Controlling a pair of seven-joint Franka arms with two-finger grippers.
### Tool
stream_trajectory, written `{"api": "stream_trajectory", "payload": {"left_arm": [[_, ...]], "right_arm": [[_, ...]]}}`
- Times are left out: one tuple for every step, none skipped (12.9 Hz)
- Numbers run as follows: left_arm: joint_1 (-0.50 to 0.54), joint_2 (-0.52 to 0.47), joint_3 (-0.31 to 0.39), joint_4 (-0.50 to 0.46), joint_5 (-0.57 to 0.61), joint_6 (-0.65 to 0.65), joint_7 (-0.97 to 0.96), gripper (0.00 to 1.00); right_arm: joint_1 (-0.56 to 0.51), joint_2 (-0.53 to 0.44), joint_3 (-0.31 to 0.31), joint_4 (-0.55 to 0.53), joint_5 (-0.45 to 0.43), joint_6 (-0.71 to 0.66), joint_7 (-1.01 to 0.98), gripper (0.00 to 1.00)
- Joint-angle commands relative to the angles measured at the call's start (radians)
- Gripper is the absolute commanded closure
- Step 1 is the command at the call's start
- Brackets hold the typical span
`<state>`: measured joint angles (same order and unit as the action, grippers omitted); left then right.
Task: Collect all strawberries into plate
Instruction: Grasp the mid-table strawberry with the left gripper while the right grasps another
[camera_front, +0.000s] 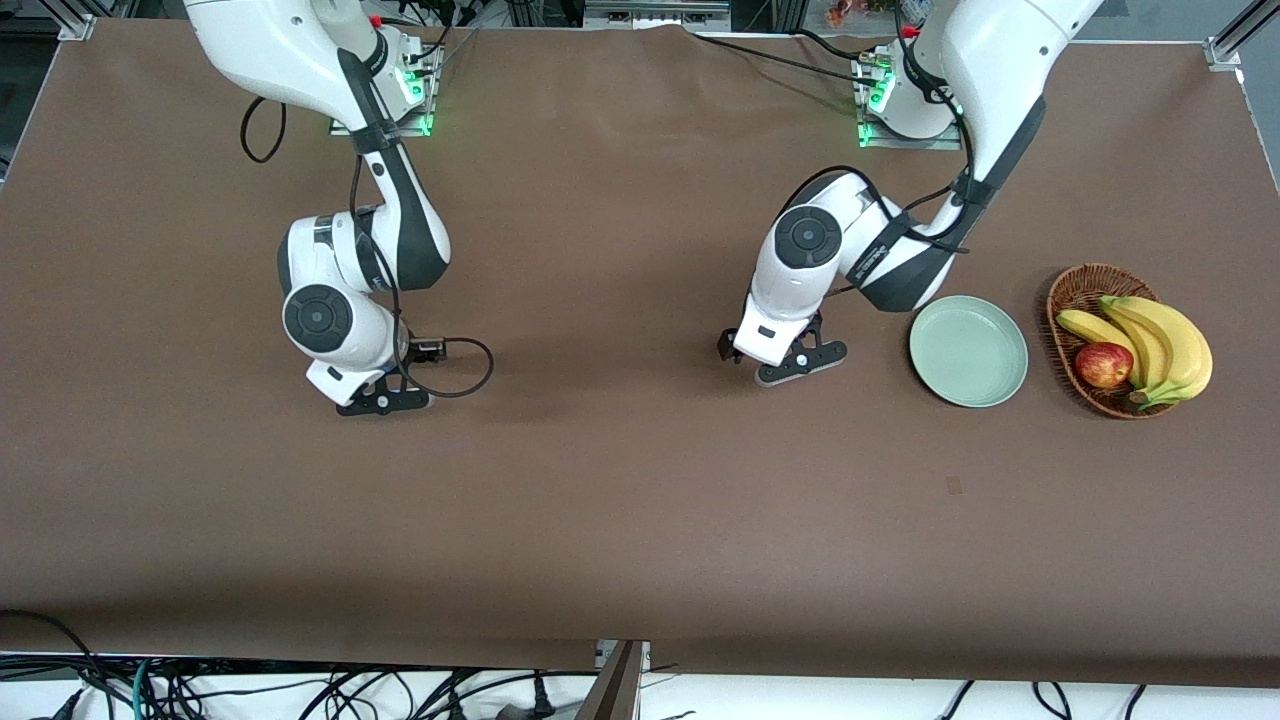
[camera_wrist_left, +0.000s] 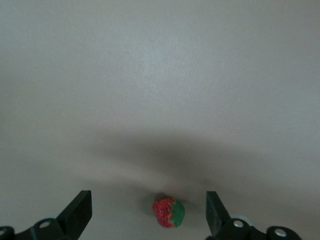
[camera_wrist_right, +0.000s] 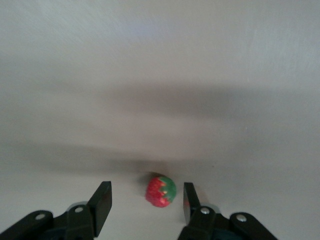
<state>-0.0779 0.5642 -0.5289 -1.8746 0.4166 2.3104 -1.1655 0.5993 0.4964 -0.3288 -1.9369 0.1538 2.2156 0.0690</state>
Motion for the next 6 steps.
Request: {"api": "stream_trajectory", "payload": {"left_arm": [[-0.016, 0.066, -0.006, 0.014, 0.121, 0.043, -0.129, 0.00], [-0.019, 0.080, -0.006, 0.014, 0.145, 0.049, -0.152, 0.00], [-0.023, 0.086, -0.006, 0.014, 0.152, 0.049, -0.161, 0.00], [-0.032, 0.097, -0.006, 0.012, 0.152, 0.049, -0.161, 0.00], [-0.037, 0.106, -0.006, 0.011, 0.152, 0.047, -0.168, 0.00], [-0.039, 0.108, -0.008, 0.006, 0.152, 0.049, -0.190, 0.00]], "right_arm": [[0.004, -0.058, 0.002, -0.117, 0.070, 0.071, -0.040, 0.34], [0.004, -0.058, 0.002, -0.134, 0.082, 0.090, -0.047, 0.34], [0.004, -0.058, 0.002, -0.154, 0.084, 0.114, -0.052, 0.34], [0.004, -0.058, 0.002, -0.178, 0.084, 0.145, -0.052, 0.34], [0.004, -0.058, 0.004, -0.197, 0.084, 0.172, -0.052, 0.34], [0.004, -0.058, 0.004, -0.208, 0.084, 0.189, -0.052, 0.34]]}}
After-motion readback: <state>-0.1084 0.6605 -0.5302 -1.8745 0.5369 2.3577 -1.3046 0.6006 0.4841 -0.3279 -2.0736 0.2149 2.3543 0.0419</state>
